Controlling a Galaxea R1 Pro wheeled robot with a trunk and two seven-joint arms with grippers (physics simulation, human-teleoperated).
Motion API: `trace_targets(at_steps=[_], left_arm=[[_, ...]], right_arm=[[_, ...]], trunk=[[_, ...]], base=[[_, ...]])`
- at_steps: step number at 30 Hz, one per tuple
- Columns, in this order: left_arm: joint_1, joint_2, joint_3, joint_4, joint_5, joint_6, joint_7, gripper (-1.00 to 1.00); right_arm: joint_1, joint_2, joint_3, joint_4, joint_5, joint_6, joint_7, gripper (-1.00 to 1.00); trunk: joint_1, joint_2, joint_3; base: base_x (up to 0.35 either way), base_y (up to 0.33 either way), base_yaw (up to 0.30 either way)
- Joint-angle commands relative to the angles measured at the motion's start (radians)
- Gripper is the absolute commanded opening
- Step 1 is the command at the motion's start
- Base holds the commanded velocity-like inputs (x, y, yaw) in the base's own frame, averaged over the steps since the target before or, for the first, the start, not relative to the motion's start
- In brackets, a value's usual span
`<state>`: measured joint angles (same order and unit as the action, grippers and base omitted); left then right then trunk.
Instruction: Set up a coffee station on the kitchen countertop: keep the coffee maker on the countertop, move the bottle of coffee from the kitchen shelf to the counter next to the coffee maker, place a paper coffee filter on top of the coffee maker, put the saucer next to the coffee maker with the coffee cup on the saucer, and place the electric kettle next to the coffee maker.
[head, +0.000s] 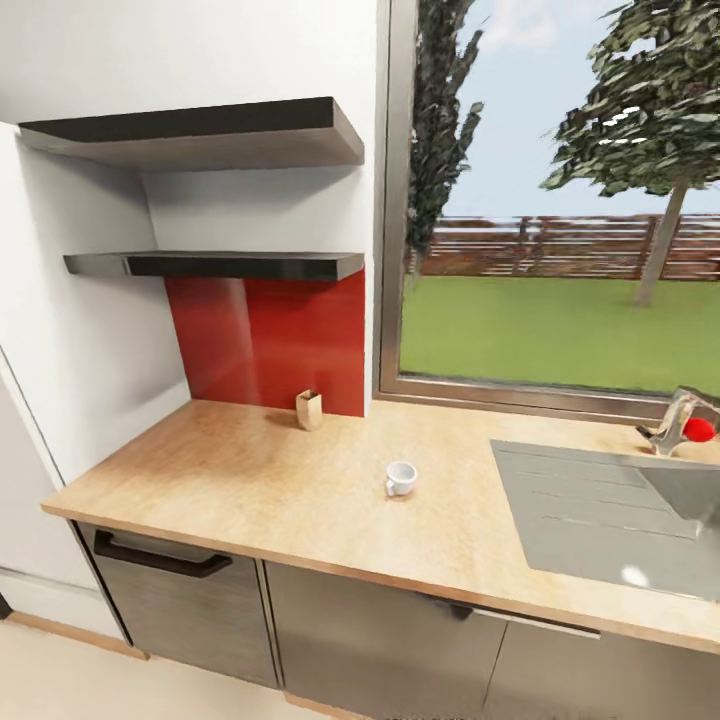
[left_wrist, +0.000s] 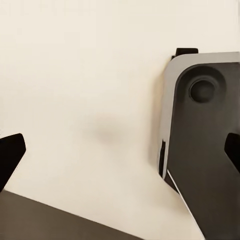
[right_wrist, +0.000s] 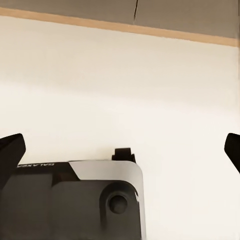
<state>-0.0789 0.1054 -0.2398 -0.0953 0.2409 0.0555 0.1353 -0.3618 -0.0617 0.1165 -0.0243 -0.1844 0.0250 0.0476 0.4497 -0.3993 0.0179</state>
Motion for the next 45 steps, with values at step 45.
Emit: trace_targets(at_steps=[45], left_arm=[[-0.001, 0.033, -0.012, -0.002, -0.001, 0.005, 0.010, 1.00]], right_arm=[[0.000, 0.001, 0.009, -0.002, -0.011, 0.003, 0.005, 1.00]], trunk=[[0.000, -0.001, -0.043]], base=[[0.000, 0.045, -0.131]])
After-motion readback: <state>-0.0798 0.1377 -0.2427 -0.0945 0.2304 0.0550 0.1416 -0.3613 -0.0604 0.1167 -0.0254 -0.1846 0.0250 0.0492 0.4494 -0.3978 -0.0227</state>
